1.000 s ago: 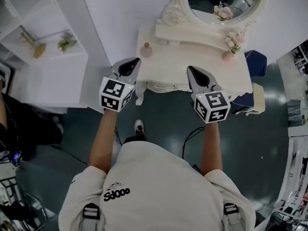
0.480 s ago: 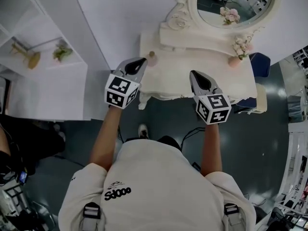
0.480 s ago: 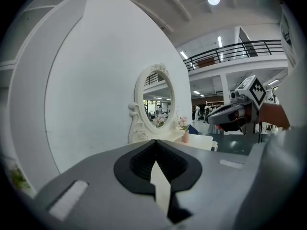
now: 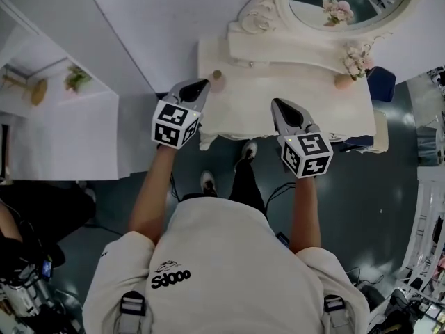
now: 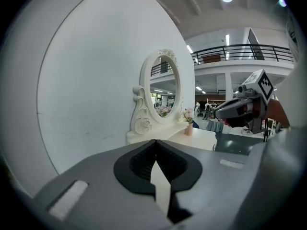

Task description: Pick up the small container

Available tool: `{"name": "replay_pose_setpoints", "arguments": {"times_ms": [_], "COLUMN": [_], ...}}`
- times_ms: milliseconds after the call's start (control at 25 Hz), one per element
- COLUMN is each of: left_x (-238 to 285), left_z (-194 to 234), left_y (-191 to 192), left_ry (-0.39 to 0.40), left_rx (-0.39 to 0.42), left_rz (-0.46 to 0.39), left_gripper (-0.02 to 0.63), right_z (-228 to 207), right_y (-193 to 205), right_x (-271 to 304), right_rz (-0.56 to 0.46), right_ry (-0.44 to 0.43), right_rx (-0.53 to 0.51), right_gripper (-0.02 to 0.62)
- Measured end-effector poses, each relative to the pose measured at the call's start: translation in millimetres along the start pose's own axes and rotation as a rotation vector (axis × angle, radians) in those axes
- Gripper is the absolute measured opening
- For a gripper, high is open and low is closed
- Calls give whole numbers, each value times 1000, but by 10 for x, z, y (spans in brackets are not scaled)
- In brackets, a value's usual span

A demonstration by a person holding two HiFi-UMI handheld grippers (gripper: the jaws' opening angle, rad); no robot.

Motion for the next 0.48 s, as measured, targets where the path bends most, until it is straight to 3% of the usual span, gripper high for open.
{"name": "replay_pose_setpoints", "arguments": {"times_ms": [320,480], "left_x": [561,904], "left_z": [104,128], "left_y": [151,401], "left_ry": [0,-3], "left_rx": [-12,46], "left_rz": [-11,17], "left_gripper": [98,129], "right_z": [-403,-582], "right_y": [11,27], "right_x": [334,536], "right_rz": [39,59], "right_ry": [-34,-65], "right_rx": [2,6], "right_gripper": [3,3]}}
Point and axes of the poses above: the fingertips, and each gripper's own axes: x forward along the fingers, z to its left, y out of its underside, the point moved 1 cm from there along -x, backward along the fingers, and after that the axes turned 11 degrees about -y, right-handed, at the moved point
